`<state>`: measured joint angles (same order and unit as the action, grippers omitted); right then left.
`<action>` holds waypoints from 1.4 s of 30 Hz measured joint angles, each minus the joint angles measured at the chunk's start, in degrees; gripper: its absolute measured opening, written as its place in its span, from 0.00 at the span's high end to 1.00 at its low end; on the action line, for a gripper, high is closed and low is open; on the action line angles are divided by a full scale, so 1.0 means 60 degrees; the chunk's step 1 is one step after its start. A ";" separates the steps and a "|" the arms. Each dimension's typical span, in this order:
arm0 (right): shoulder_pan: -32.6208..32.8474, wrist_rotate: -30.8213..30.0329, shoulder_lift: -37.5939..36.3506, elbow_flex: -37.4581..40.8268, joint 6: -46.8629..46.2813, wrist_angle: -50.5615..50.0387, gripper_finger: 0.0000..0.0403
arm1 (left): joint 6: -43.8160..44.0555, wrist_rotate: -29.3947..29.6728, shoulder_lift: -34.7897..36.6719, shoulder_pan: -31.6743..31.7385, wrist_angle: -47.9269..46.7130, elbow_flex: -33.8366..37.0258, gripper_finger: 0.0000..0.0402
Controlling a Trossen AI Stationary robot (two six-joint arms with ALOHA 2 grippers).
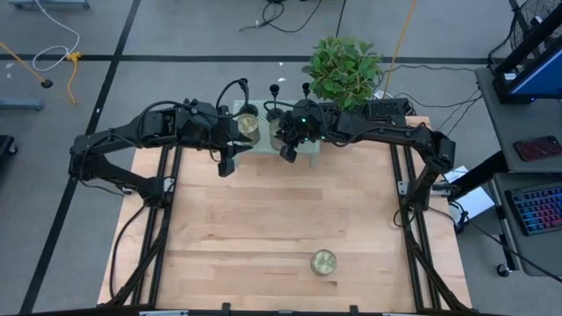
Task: Pick & Place candle stick holders
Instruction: Put the top scented candle on the shelf aligned with the middle candle holder
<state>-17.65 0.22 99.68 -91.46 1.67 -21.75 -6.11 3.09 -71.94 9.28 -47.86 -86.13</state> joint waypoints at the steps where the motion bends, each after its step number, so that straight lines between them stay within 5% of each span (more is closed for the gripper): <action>1: 0.0004 -0.0004 0.0000 0.0000 0.0071 -0.0006 0.84 | 0.0000 0.0000 0.0000 0.0000 0.0000 0.0000 0.76; 14: 0.0072 -0.0023 -0.0111 -0.0007 0.0385 0.0737 0.79 | -0.0007 0.0000 0.0000 0.0000 -0.0004 0.0000 0.76; 25: 0.0492 -0.0702 -0.1654 0.0278 0.0039 -0.2092 0.82 | -0.0015 0.0000 0.0000 0.0000 -0.0055 0.0004 0.76; 32: 0.0448 -0.2344 -0.1626 0.1977 -0.0350 -0.0862 0.85 | -0.0015 0.0000 0.0000 0.0000 -0.0058 0.0004 0.76; 42: 0.0044 -0.2271 -0.1657 0.3269 0.0230 0.1890 0.85 | -0.0015 0.0000 0.0000 0.0000 -0.0055 0.0004 0.76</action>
<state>-17.39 -13.41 89.73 -71.85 3.05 -10.41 -6.20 3.09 -71.94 9.28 -48.18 -86.11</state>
